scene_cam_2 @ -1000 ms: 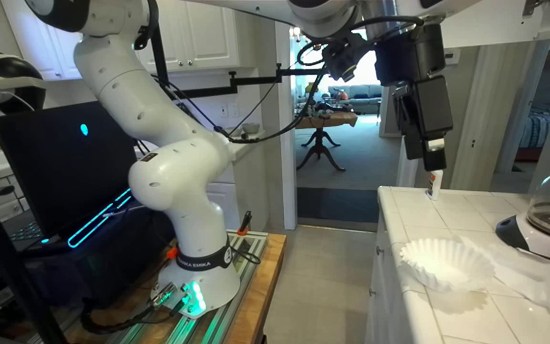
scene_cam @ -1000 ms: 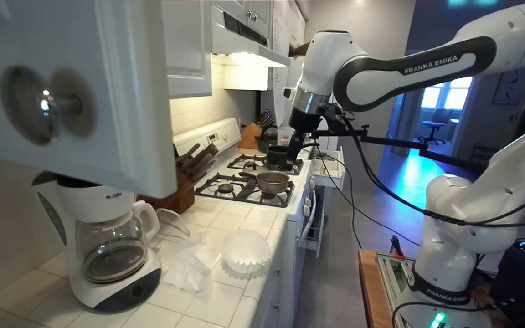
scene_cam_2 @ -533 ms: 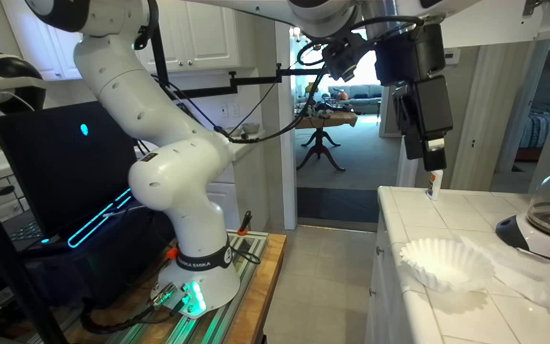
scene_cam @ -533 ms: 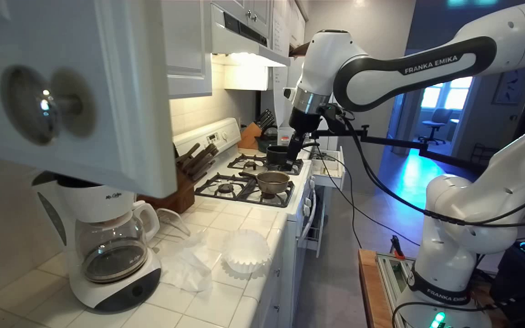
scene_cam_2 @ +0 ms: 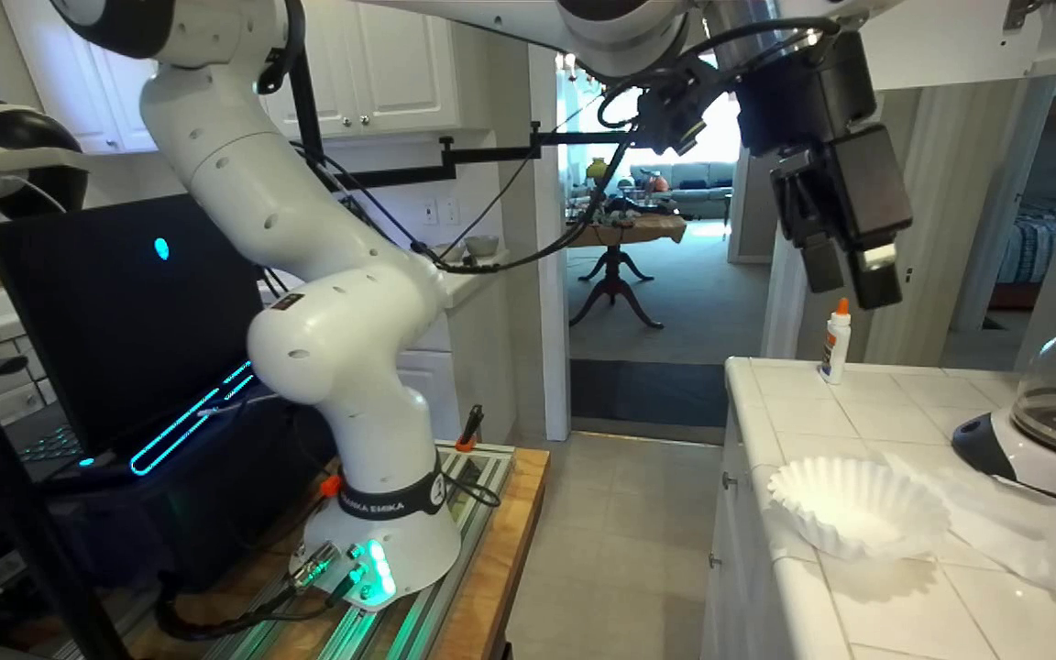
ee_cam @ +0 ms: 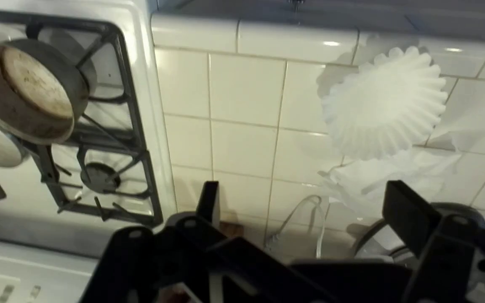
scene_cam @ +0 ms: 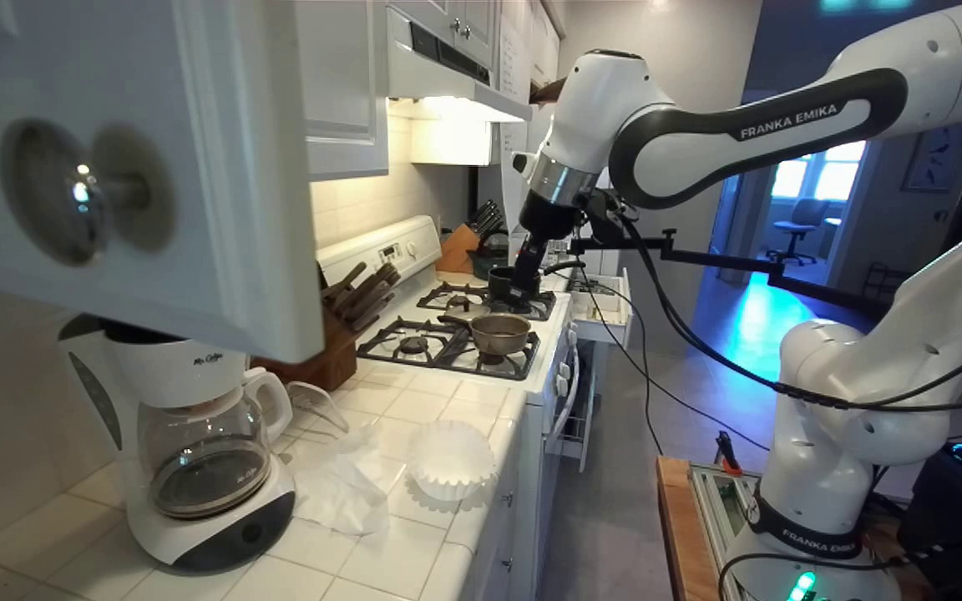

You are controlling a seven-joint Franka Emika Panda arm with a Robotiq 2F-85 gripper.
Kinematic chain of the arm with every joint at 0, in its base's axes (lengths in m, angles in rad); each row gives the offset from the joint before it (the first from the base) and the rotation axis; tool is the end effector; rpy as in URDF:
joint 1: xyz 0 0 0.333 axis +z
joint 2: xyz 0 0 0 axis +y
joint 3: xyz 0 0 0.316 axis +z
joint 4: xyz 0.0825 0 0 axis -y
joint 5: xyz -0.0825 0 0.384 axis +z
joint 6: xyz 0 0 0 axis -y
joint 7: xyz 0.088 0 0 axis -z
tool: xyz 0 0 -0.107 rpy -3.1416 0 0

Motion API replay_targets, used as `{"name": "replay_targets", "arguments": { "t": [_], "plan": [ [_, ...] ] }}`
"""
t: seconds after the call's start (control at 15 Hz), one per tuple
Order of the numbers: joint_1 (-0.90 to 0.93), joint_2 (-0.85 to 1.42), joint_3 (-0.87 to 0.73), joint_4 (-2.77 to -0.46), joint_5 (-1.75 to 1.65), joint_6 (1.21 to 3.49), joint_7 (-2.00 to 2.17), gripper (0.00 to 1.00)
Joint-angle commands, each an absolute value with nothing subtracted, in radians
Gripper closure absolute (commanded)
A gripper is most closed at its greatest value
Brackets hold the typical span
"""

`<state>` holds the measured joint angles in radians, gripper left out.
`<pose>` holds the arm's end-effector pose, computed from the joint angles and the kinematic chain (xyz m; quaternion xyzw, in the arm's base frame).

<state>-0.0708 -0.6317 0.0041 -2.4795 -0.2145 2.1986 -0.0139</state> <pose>0.3902 -0.0333 0.5416 0.9798 0.0208 0.1693 0.1044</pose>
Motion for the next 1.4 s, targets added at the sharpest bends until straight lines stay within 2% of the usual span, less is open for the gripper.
{"name": "replay_targets", "arguments": {
  "t": [0.0, 0.4, 0.73, 1.33],
  "plan": [
    [-0.043, -0.546, 0.056, -2.448, -0.284, 2.363, -0.036, 0.0],
    [-0.089, -0.381, 0.215, -2.36, -0.549, 2.581, 0.019, 0.0],
    [-0.113, -0.24, 0.299, -2.187, -0.867, 2.683, 0.113, 0.0],
    [-0.351, -0.11, 0.519, -1.961, -1.547, 2.84, 0.445, 0.0]
  ]
}}
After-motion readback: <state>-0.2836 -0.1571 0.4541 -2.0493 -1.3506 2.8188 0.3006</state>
